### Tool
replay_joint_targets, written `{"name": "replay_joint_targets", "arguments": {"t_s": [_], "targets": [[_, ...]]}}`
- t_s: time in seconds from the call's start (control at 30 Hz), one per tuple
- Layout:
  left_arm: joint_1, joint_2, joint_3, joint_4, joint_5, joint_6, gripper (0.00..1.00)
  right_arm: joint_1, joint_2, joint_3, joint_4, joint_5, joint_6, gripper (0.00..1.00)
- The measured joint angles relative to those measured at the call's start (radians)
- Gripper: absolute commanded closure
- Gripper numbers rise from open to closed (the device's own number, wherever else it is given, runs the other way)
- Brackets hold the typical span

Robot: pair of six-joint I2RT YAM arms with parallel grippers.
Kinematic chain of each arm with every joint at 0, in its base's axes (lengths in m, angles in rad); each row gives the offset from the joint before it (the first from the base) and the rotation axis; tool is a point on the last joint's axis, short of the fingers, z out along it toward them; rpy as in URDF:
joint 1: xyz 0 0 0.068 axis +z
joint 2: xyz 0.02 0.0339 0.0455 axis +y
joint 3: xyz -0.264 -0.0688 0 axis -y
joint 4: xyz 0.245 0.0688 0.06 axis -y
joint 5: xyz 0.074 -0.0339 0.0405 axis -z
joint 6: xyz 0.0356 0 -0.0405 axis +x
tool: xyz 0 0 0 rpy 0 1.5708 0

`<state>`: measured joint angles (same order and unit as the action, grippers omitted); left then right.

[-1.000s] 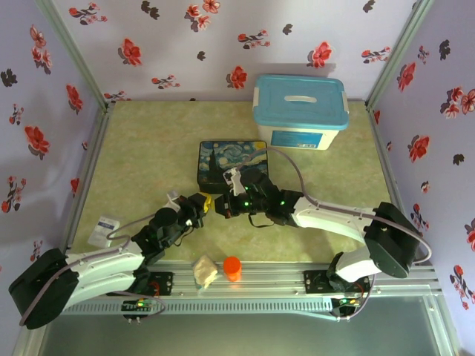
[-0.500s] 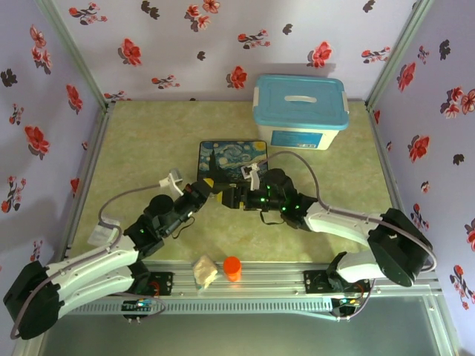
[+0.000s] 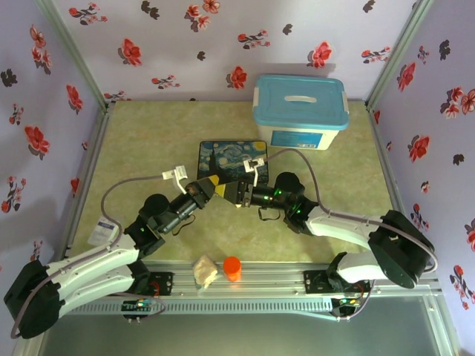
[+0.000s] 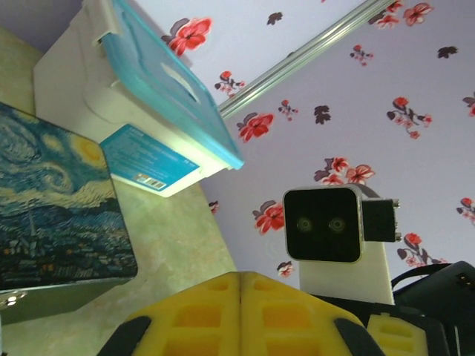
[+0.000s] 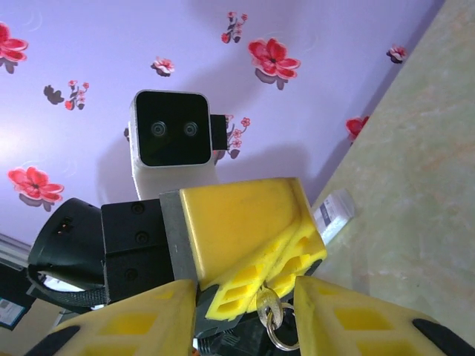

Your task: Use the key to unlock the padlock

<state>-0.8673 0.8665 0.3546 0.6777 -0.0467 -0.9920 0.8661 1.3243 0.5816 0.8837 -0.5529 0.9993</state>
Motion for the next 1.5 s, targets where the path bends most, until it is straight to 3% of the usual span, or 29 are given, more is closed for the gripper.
{"name": "replay_joint_targets", "arguments": {"t_s": [0.7, 1.07, 1.3, 1.43, 1.5], "targets": [[0.000, 0.031, -0.004, 0.152, 0.000, -0.083, 1.00, 0.023, 0.030, 0.000, 0.095, -0.004, 0.001, 0.73], [0.001, 0.042, -0.024, 0.176, 0.000, -0.106, 1.00, 0.024, 0.072, 0.000, 0.142, -0.004, 0.019, 0.89], [0.002, 0.042, -0.025, 0.179, 0.000, -0.109, 1.00, 0.024, 0.073, 0.000, 0.145, 0.001, 0.027, 0.91], [0.003, 0.042, -0.025, 0.177, -0.001, -0.109, 1.00, 0.024, 0.073, -0.002, 0.145, 0.010, 0.034, 1.00], [0.003, 0.042, -0.025, 0.170, -0.001, -0.106, 0.80, 0.024, 0.072, -0.006, 0.144, 0.015, 0.034, 1.00]]}}
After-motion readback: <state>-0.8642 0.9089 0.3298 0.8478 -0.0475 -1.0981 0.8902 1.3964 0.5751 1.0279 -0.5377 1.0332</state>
